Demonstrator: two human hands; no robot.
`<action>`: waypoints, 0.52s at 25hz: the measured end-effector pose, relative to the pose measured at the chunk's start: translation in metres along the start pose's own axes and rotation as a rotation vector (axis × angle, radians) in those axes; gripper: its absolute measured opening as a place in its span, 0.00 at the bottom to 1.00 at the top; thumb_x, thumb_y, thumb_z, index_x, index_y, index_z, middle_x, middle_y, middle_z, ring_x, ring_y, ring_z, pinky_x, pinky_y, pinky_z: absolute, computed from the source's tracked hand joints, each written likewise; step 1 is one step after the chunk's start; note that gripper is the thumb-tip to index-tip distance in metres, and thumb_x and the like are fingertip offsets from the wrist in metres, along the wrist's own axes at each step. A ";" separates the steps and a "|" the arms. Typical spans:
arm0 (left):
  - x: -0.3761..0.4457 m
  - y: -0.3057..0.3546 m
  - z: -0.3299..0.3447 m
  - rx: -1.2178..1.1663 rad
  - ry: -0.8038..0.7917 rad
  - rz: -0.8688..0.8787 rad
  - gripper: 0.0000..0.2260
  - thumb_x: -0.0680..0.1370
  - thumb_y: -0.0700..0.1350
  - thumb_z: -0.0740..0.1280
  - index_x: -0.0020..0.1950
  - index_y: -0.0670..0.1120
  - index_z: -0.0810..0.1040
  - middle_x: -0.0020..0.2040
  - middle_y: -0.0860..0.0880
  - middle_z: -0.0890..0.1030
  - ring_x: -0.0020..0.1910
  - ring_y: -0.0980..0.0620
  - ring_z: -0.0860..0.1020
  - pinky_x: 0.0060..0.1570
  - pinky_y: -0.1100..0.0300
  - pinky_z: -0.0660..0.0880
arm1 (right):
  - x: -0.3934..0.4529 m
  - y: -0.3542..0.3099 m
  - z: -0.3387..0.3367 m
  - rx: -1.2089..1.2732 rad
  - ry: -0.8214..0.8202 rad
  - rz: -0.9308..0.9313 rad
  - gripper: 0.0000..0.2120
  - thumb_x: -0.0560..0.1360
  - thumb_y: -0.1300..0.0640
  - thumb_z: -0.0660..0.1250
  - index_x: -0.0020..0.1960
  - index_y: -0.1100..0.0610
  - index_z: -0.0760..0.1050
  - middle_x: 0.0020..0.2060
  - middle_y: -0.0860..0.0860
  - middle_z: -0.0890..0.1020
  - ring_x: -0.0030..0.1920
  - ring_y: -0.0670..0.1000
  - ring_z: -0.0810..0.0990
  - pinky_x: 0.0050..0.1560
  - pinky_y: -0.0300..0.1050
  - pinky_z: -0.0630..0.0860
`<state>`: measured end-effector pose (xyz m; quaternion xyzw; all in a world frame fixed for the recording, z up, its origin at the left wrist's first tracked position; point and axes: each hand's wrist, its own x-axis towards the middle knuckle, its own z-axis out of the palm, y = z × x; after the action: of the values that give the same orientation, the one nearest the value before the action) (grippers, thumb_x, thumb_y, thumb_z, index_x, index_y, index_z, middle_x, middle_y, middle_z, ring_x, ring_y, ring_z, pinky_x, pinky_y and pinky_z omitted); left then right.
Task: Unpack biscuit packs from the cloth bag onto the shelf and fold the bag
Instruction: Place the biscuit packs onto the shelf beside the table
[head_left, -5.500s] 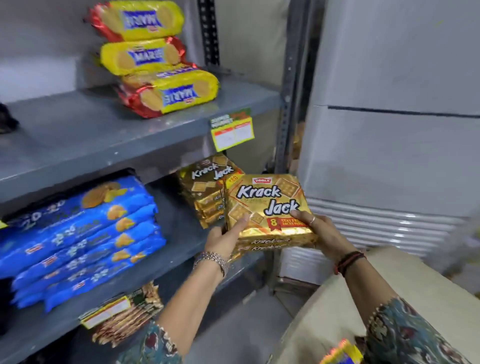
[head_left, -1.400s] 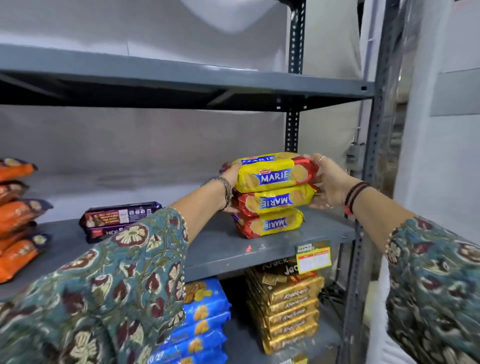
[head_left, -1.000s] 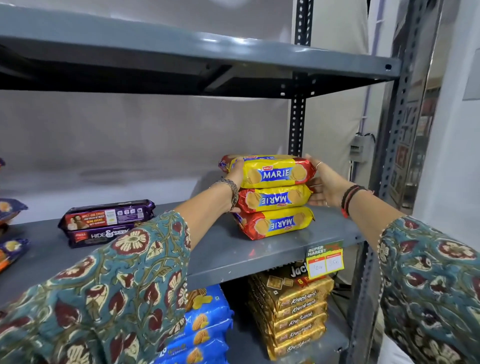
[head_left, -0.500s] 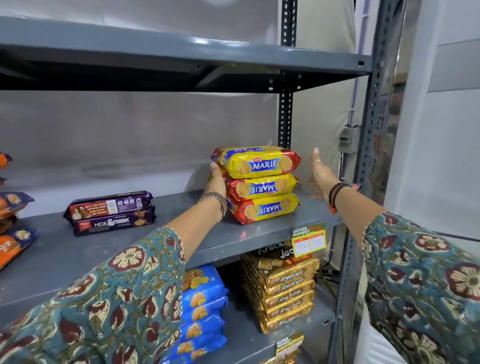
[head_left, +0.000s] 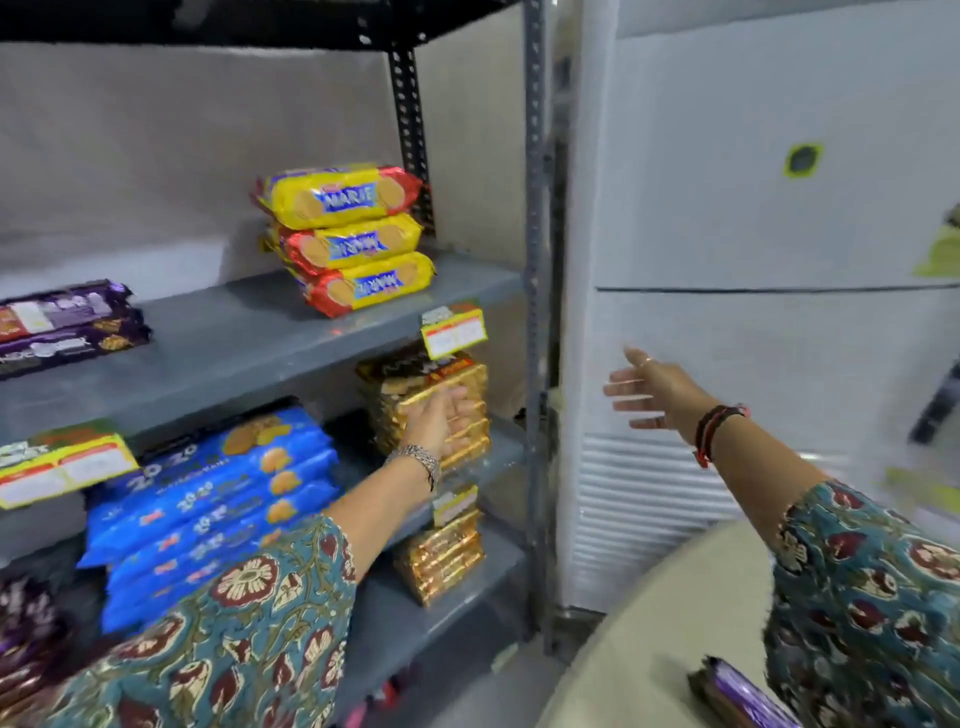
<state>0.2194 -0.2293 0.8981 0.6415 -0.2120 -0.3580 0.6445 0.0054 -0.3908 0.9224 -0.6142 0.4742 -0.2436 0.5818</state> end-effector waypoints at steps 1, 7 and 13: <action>-0.009 -0.023 0.018 0.025 -0.046 -0.065 0.15 0.81 0.50 0.54 0.52 0.46 0.77 0.41 0.51 0.78 0.37 0.54 0.74 0.36 0.60 0.73 | -0.013 0.029 -0.022 0.004 0.032 0.041 0.25 0.77 0.38 0.57 0.56 0.57 0.78 0.51 0.51 0.83 0.52 0.54 0.81 0.56 0.52 0.75; -0.055 -0.156 0.114 0.135 -0.242 -0.411 0.12 0.82 0.50 0.51 0.55 0.48 0.72 0.41 0.52 0.75 0.38 0.55 0.72 0.38 0.59 0.69 | -0.097 0.193 -0.122 0.035 0.245 0.296 0.15 0.76 0.42 0.62 0.49 0.54 0.76 0.55 0.54 0.82 0.52 0.53 0.78 0.54 0.49 0.71; -0.072 -0.260 0.178 0.372 -0.419 -0.619 0.16 0.80 0.50 0.57 0.64 0.44 0.72 0.58 0.45 0.75 0.53 0.48 0.75 0.50 0.54 0.72 | -0.151 0.317 -0.153 0.127 0.480 0.546 0.14 0.75 0.47 0.66 0.52 0.57 0.75 0.60 0.59 0.78 0.57 0.59 0.76 0.57 0.54 0.73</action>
<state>-0.0070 -0.2763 0.6723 0.6938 -0.1968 -0.6133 0.3223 -0.2849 -0.2943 0.6922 -0.3532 0.7276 -0.2454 0.5345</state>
